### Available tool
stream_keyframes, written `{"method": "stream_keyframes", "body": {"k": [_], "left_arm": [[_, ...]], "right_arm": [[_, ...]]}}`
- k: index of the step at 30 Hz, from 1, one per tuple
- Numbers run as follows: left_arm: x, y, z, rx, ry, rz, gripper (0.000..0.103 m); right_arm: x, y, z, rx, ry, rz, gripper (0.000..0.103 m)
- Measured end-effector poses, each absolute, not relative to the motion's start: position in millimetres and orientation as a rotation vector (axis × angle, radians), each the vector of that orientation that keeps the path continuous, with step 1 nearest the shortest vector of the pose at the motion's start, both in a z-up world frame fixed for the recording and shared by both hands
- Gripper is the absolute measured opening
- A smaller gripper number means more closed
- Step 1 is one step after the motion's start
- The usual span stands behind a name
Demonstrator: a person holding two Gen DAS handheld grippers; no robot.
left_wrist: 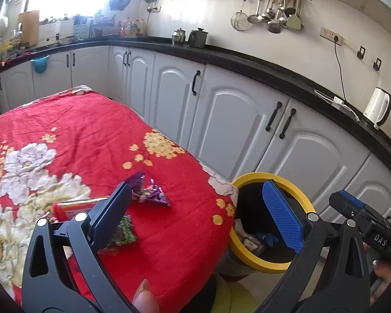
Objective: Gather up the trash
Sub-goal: 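Move both open tools back toward the purple and green wrappers on the table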
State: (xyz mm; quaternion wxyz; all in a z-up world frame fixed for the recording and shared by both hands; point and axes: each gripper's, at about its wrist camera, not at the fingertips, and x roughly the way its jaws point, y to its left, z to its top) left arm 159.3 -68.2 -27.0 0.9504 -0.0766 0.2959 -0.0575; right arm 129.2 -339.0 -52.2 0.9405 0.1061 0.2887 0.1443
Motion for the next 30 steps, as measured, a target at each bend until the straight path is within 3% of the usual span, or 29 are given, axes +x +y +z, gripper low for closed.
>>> {"method": "stream_keyframes", "body": {"k": [30], "left_arm": [[135,31,-17,-0.23,0.59,0.05,0.092]], "right_arm": [[121,-228,-39,0.076,0.613,0.519,0.074]]}}
